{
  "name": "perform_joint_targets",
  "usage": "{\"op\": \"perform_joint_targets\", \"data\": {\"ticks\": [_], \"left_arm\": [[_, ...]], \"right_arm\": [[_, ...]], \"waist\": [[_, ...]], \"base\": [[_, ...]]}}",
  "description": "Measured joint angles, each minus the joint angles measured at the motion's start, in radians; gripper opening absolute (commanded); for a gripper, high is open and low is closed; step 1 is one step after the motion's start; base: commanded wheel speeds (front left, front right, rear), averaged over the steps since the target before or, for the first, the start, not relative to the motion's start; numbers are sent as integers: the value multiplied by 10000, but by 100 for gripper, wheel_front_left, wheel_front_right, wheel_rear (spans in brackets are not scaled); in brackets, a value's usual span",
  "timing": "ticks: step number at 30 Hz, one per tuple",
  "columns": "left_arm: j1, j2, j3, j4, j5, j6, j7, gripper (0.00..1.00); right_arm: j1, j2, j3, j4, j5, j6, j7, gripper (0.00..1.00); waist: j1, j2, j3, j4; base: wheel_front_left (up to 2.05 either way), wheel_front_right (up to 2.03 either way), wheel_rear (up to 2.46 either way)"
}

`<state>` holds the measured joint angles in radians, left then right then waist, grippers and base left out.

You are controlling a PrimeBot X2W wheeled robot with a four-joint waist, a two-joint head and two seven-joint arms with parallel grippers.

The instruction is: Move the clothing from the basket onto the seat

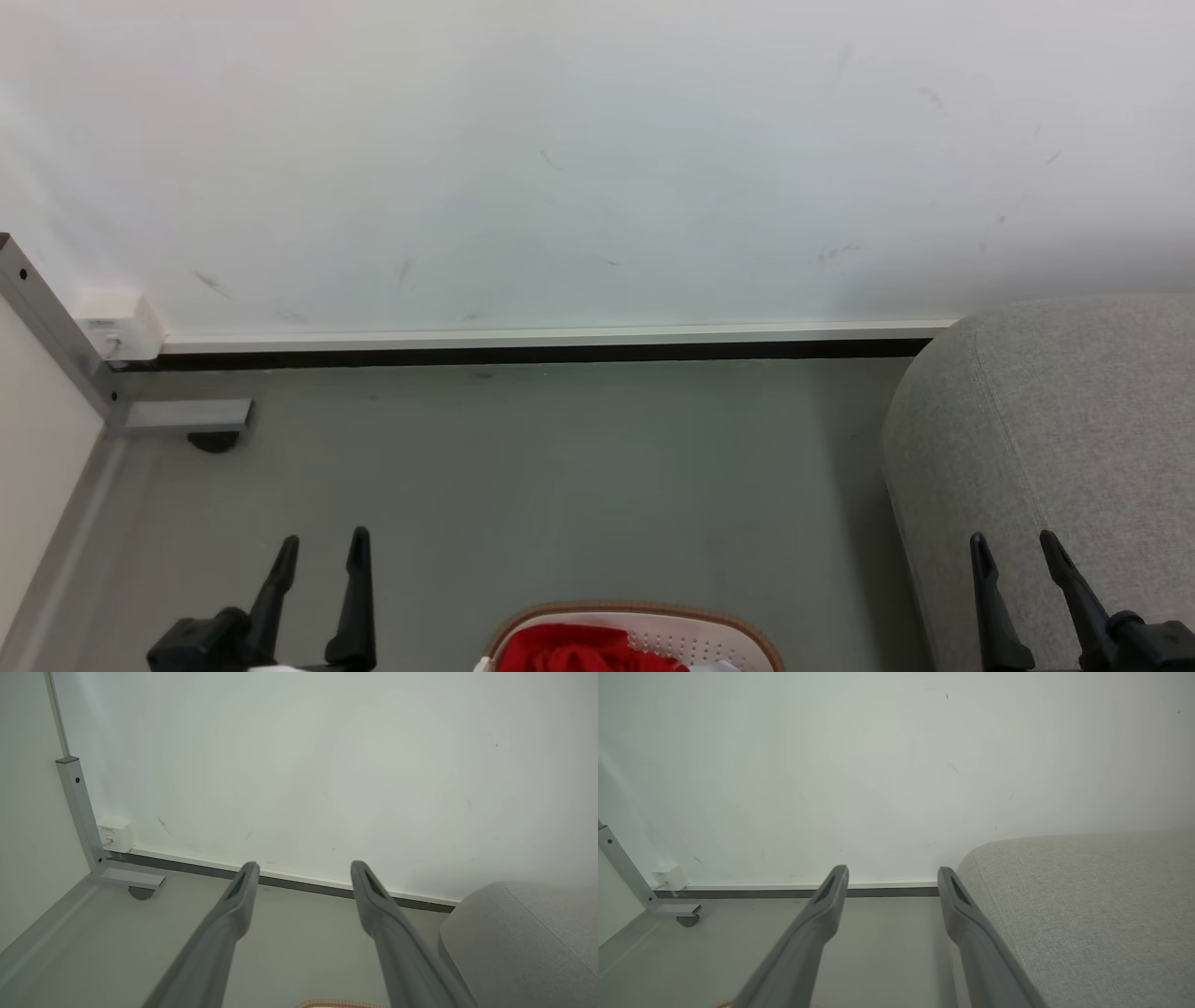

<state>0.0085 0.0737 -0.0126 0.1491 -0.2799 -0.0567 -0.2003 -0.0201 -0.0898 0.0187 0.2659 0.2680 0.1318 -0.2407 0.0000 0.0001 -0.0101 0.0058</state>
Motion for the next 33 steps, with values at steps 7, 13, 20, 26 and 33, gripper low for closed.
{"op": "perform_joint_targets", "data": {"ticks": [7, 13, 20, 26, 33], "left_arm": [[18, 4, -2, 69, 391, -136, -128, 100], [102, -6, -10, 267, 782, -311, -228, 100], [103, -10, -65, 403, 1246, -485, -393, 100], [105, -15, -44, 460, 1647, -569, -495, 100], [128, -40, -61, 458, 2188, -621, -637, 100]], "right_arm": [[1, 94, -190, 174, -364, 0, -65, 100], [5, 203, -259, 286, -698, 0, -75, 100], [9, 268, -385, 362, -1193, 0, -151, 100], [12, 328, -481, 387, -1653, 0, -159, 100], [42, 410, -566, 408, -2234, 0, -174, 100]], "waist": [[0, 0, -8, -17], [0, 0, -34, -41], [0, 0, -25, -39], [0, 0, -30, -36], [0, 0, -2, -8]], "base": [[0, 0, 0], [0, 0, 0], [0, 0, 0], [0, 0, 0], [0, 0, 0]]}}
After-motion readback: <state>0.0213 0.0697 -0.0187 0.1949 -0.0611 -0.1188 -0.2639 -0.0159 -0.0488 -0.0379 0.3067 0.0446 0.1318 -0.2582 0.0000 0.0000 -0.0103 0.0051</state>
